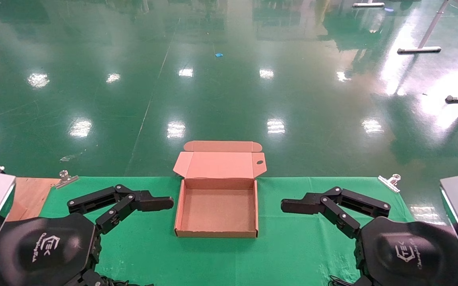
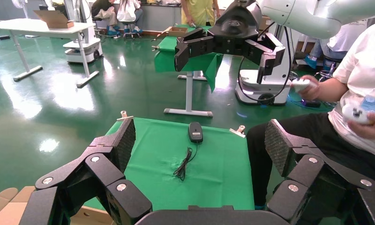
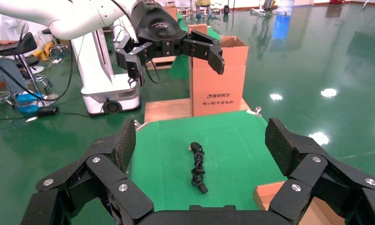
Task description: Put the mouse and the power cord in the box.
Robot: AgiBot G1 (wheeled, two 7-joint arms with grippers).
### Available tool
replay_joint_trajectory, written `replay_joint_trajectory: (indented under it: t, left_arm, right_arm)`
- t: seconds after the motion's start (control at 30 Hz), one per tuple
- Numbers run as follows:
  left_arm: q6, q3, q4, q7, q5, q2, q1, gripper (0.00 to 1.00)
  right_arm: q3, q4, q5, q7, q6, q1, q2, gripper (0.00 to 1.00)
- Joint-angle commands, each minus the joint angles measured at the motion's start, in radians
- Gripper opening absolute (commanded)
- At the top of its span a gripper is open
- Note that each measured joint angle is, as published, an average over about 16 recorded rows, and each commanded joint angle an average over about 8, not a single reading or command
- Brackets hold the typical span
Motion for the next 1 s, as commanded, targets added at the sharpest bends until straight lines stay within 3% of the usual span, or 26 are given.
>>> replay_joint_trajectory:
  t: [0.03,0.23,0.37,0.67,1.0]
  left_arm:
    - [0.000,0.000,0.000,0.000,0.000,0.000,0.000,1.00]
    - [0.008,0.007,-0.003,0.002,0.012,0.001,-0.002,1.00]
    - [0.033,0.035,-0.004,0.014,0.065,0.002,-0.018,1.00]
    - [0.071,0.158,0.109,0.116,0.303,0.027,-0.067,1.00]
    - [0.032,0.350,0.389,0.322,0.734,0.155,-0.251,1.00]
  right_arm:
    - [0.000,0.000,0.000,0.000,0.000,0.000,0.000,1.00]
    - [-0.006,-0.001,-0.018,-0.007,0.000,0.001,-0.001,1.00]
    - [-0.037,0.006,-0.117,-0.038,0.003,0.017,0.003,1.00]
    - [-0.192,0.026,-0.562,-0.122,0.007,0.122,-0.024,1.00]
    - [-0.390,-0.085,-1.072,-0.227,0.037,0.288,-0.183,1.00]
